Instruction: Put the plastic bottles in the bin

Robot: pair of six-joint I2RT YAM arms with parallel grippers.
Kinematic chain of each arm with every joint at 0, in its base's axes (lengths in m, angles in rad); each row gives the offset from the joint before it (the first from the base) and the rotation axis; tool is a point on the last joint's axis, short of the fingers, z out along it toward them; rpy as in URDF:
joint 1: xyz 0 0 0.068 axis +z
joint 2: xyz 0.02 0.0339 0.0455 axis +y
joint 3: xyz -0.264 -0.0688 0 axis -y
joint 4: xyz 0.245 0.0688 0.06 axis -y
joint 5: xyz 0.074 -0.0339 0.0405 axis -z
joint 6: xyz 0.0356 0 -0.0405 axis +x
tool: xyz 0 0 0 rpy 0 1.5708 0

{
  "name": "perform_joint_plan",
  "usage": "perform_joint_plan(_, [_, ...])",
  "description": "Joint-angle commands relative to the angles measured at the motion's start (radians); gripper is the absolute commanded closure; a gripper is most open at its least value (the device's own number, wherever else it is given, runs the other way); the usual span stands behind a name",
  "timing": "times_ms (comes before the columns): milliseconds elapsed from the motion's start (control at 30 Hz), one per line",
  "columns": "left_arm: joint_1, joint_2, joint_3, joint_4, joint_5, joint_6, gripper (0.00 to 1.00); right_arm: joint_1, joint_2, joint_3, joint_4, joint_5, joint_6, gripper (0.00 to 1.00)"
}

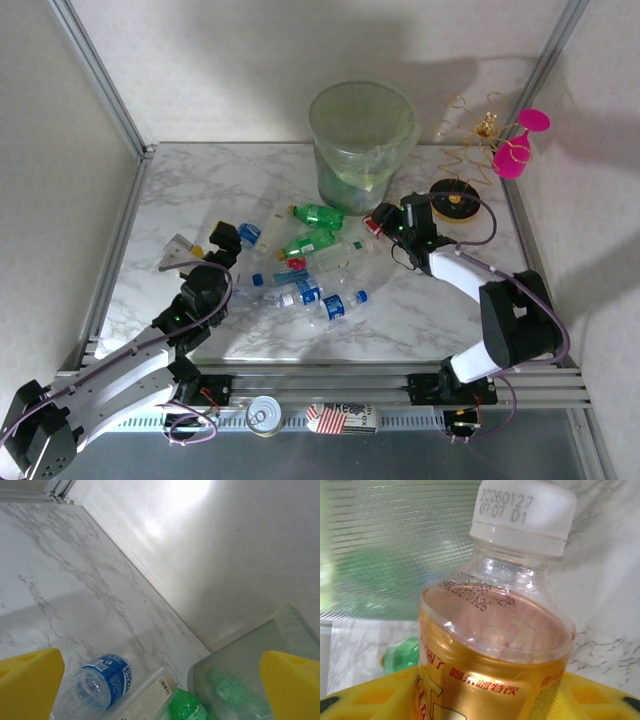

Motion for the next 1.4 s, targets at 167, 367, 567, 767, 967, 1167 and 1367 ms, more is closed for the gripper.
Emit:
perform_joint_plan(167, [0.009,-0.015,0.042,-0.022,0.010,0.014,0.00,0.004,-0.176,-0.004,-0.149,-0.203,-0.234,0.49])
perform_joint_plan(367, [0.009,0.015,0.074,-0.022,0.069,0.025,0.00,0.006,-0.307,0.024,-0.194,-0.240,-0.280,0.51])
perform_joint_plan(567, [0.007,0.071,0.091,0.008,0.159,0.003,0.01,0.006,-0.359,0.135,-0.222,-0.294,-0.300,0.52])
perform_joint_plan(767, [0.006,0.095,0.105,0.004,0.177,0.032,0.00,0.004,-0.299,0.307,-0.200,-0.260,-0.352,0.52])
perform_joint_plan(967, [0.007,0.076,0.107,-0.016,0.152,0.100,0.00,-0.005,-0.086,0.552,-0.156,-0.209,-0.413,0.53])
perform_joint_plan(1167, [0.007,0.044,0.074,-0.022,0.171,0.105,0.00,-0.018,0.166,0.780,-0.169,-0.128,-0.466,0.52])
perform_joint_plan(1367, [0.009,0.005,0.045,-0.080,0.169,0.104,0.01,-0.022,0.408,1.041,-0.283,-0.069,-0.518,0.52])
